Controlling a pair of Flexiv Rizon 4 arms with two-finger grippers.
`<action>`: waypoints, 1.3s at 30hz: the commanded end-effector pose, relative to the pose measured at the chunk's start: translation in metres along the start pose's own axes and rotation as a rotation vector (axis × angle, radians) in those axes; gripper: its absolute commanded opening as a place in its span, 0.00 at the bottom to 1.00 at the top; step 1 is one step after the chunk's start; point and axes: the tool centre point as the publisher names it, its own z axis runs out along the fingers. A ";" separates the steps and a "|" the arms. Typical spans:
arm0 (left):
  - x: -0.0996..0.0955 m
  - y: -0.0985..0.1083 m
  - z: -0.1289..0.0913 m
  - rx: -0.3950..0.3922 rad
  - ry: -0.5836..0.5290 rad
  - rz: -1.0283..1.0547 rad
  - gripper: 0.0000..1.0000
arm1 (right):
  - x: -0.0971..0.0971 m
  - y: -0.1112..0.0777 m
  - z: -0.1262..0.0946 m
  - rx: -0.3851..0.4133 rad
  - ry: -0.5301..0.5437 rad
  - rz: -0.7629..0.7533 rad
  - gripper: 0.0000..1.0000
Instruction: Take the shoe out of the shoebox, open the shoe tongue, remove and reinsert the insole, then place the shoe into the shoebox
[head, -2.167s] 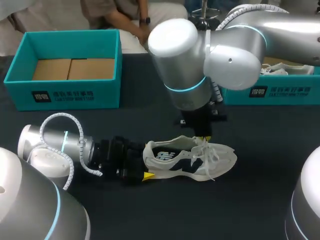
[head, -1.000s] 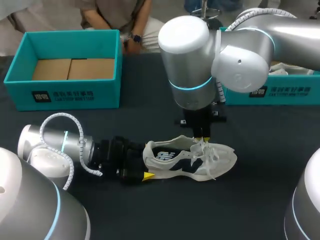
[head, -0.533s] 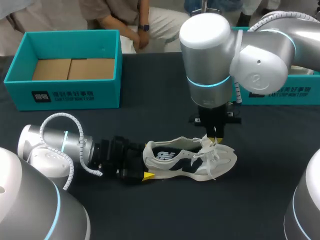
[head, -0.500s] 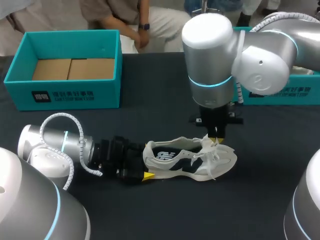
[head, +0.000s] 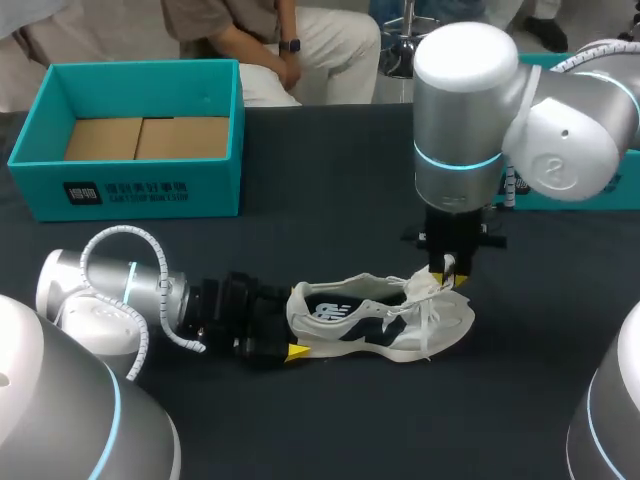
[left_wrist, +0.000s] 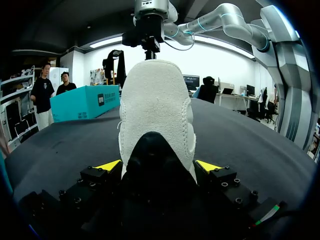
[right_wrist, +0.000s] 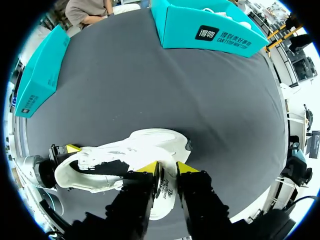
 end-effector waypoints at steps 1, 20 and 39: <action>0.001 0.004 0.003 -0.003 -0.001 0.000 0.00 | -0.003 -0.001 0.003 0.003 0.031 0.000 0.45; 0.001 0.004 0.003 -0.003 -0.001 0.000 0.00 | 0.051 0.004 -0.105 -0.155 0.063 -0.793 1.00; 0.001 0.004 0.003 -0.003 -0.001 0.000 0.00 | 0.077 -0.011 -0.124 -0.153 -0.010 -1.334 1.00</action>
